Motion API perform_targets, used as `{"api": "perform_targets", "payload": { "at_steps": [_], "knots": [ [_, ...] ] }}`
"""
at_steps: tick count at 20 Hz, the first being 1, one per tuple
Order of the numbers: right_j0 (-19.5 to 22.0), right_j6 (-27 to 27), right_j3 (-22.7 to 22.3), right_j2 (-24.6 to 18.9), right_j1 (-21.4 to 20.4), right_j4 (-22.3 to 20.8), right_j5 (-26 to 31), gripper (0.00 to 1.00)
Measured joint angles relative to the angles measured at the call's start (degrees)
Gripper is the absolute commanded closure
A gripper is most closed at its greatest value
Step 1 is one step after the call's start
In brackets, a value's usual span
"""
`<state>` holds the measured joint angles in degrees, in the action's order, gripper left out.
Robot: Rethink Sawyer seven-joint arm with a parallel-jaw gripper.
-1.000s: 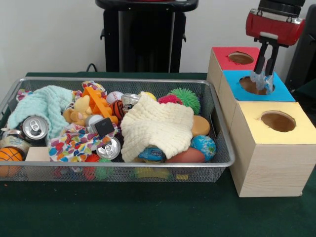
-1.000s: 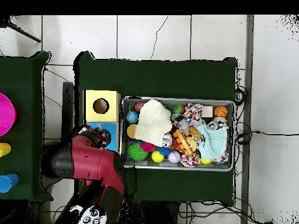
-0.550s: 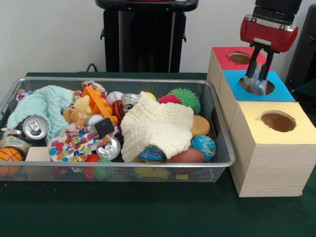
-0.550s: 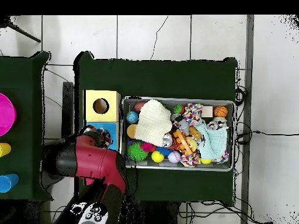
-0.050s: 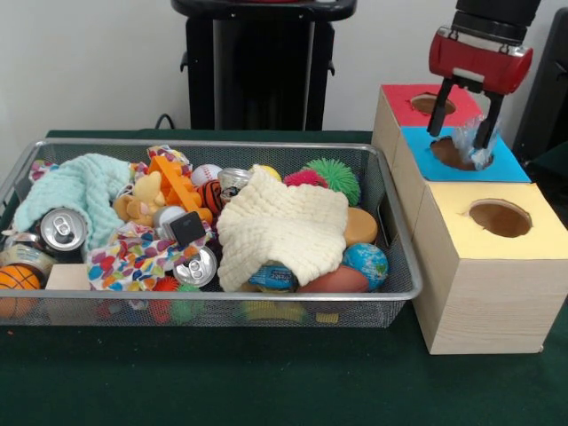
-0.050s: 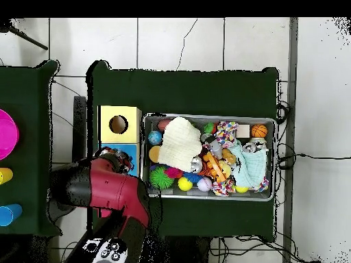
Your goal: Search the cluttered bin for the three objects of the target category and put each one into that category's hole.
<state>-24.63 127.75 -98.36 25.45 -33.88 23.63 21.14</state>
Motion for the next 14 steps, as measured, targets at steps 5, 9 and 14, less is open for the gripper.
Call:
{"api": "perform_targets", "payload": {
  "at_steps": [5, 9, 14],
  "knots": [
    [-0.6, 0.0, 0.2, 1.1, 0.7, 0.6, 0.7, 0.00],
    [-0.9, 0.0, 0.4, 1.9, 1.0, 1.0, 1.4, 0.00],
    [-0.9, 0.0, 0.5, 2.4, 0.9, 1.1, 2.5, 0.00]
  ]
}}
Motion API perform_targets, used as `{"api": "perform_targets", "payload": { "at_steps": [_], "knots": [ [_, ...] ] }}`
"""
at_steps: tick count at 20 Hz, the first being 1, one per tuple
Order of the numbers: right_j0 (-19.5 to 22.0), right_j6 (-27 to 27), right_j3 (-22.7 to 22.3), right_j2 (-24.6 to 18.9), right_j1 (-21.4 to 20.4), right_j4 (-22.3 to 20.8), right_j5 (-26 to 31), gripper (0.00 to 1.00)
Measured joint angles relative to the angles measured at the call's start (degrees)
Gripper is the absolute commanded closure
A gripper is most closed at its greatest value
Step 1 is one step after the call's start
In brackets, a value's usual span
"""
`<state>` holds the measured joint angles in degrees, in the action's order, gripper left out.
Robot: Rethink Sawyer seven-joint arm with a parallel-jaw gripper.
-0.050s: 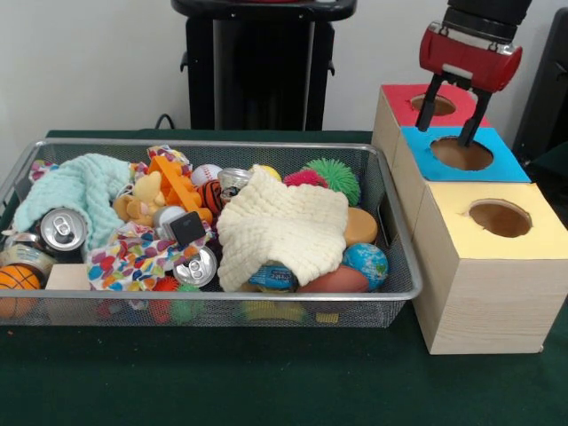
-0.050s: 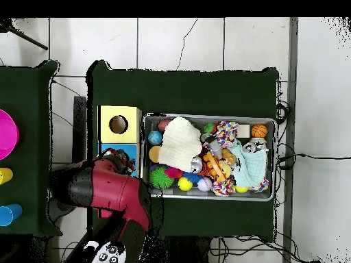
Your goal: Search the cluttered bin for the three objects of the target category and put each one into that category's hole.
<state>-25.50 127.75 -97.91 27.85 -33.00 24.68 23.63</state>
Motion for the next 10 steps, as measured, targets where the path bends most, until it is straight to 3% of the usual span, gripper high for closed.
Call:
{"api": "perform_targets", "payload": {
  "at_steps": [6, 10],
  "knots": [
    [1.7, 0.0, 1.0, 0.1, -0.2, -0.1, 2.6, 0.00],
    [5.7, 0.0, 2.9, 0.1, 0.2, -0.2, 3.5, 0.00]
  ]
}}
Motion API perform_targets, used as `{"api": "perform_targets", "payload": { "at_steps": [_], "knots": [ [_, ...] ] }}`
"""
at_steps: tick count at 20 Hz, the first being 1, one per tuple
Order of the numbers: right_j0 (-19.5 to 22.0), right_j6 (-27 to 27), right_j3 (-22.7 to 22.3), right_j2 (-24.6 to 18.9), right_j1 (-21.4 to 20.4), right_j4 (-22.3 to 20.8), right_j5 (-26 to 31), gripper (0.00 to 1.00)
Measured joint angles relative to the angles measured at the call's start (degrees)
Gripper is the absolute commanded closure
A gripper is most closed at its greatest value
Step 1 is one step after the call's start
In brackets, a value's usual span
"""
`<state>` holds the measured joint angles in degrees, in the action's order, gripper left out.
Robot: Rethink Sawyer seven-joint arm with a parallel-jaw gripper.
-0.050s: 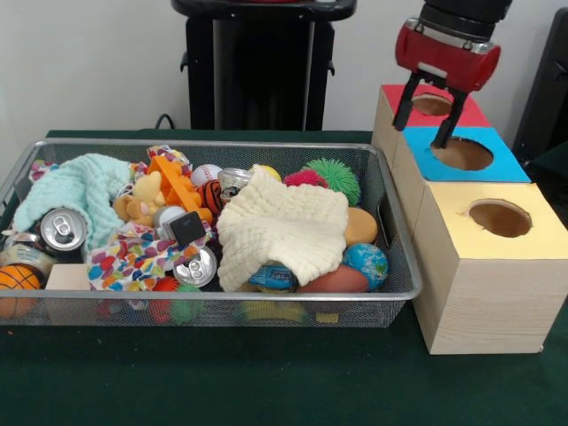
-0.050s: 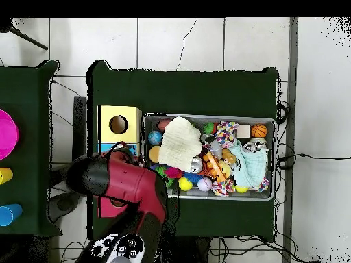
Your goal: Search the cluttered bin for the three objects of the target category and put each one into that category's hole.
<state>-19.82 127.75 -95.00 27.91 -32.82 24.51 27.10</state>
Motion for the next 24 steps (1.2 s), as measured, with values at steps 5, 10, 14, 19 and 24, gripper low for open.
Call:
{"api": "perform_targets", "payload": {
  "at_steps": [5, 10, 14, 19, 24],
  "knots": [
    [5.2, 0.0, 3.3, 0.0, 1.9, 0.0, 0.0, 0.00],
    [8.7, 0.0, 6.4, 0.0, 5.0, -0.4, -0.6, 0.00],
    [10.2, 0.0, 7.9, -0.3, 7.4, -1.0, -2.2, 0.00],
    [11.6, 0.0, 9.4, -0.7, 10.1, -1.3, -4.8, 0.00],
    [12.8, 0.0, 10.9, -1.2, 13.0, -1.3, -6.3, 0.00]
  ]
}}
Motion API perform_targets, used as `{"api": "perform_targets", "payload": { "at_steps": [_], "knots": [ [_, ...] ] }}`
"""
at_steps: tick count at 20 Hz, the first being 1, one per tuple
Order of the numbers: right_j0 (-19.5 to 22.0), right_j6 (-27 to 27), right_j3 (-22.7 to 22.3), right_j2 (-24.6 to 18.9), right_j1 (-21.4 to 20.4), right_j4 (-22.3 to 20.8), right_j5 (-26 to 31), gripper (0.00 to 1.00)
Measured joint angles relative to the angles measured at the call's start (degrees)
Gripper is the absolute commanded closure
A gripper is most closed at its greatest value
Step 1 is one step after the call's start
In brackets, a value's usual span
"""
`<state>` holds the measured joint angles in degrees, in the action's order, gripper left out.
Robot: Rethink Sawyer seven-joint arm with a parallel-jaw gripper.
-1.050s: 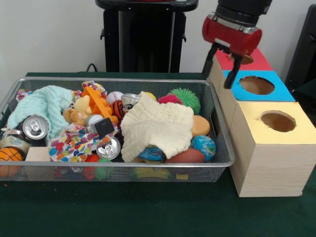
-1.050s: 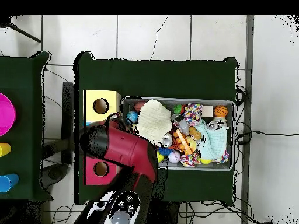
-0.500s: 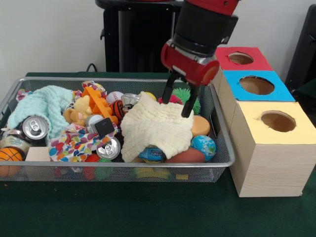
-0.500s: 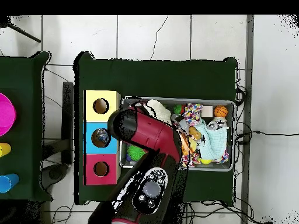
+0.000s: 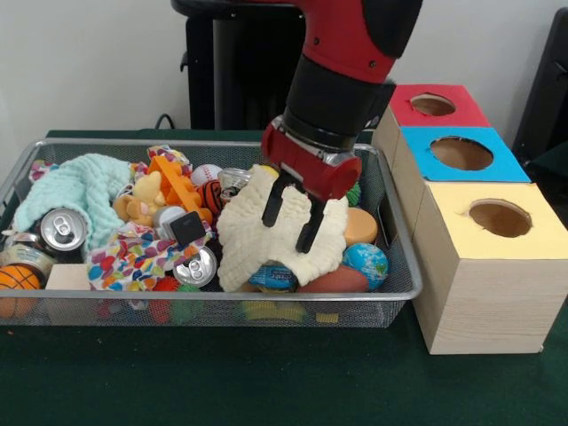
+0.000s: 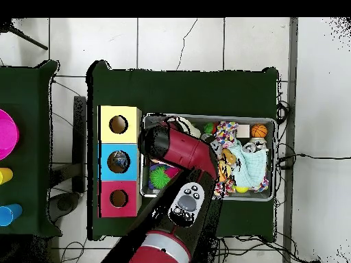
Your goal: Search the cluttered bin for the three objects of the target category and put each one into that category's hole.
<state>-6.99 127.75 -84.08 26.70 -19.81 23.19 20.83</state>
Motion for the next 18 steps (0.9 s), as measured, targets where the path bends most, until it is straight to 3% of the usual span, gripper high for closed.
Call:
{"api": "perform_targets", "payload": {
  "at_steps": [11, 12, 18],
  "knots": [
    [2.3, 0.0, 4.0, -1.7, 4.3, 0.0, 0.0, 0.00],
    [2.4, 0.0, 4.6, -1.8, 4.5, 0.0, 0.0, 1.00],
    [3.5, 0.0, 6.7, -2.4, 6.1, -0.2, 0.0, 1.00]
  ]
}}
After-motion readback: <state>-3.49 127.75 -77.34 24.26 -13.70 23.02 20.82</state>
